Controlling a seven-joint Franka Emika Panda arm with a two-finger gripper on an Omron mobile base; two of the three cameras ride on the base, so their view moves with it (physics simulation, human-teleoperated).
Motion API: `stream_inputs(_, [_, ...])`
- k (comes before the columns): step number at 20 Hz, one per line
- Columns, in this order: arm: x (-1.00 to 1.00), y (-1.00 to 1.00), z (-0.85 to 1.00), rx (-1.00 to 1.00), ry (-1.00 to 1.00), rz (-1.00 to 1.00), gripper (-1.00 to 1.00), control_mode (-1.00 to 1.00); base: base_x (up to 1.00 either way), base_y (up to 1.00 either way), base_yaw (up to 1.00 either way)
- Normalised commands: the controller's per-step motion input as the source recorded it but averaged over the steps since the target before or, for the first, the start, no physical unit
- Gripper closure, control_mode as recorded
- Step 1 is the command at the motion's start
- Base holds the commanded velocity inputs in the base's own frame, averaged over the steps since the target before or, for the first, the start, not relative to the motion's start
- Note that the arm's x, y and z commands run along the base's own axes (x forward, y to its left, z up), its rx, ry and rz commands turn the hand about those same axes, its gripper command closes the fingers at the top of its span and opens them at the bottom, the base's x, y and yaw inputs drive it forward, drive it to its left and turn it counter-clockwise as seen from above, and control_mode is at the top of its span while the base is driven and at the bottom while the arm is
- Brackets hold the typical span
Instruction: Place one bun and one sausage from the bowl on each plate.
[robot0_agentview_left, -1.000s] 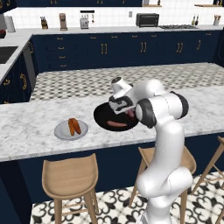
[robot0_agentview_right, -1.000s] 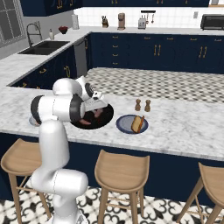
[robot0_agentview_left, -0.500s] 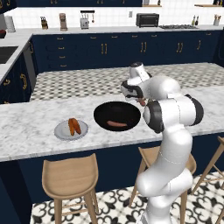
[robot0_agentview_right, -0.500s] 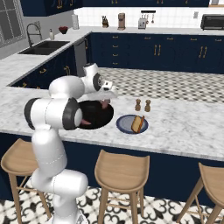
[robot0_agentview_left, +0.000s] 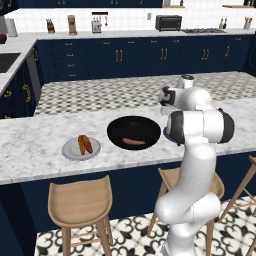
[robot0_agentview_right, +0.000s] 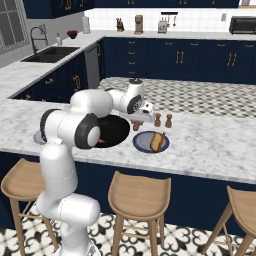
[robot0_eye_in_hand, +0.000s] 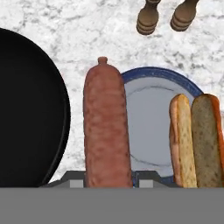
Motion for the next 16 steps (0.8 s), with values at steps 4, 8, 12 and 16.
stream_inputs(4, [0.07, -0.12, -0.5, 0.0, 0.0, -0.01, 1.0, -1.0, 0.0, 0.0, 0.0])
stream_inputs(8, [0.13, -0.02, -0.53, -0.02, 0.04, -0.07, 1.0, -1.0, 0.0, 0.0, 0.0])
stream_inputs(12, [0.01, -0.2, -0.52, 0.0, 0.11, -0.12, 1.0, -1.0, 0.0, 0.0, 0.0])
stream_inputs(16, [0.0, -0.27, -0.44, -0.01, 0.01, -0.1, 1.0, -1.0, 0.0, 0.0, 0.0])
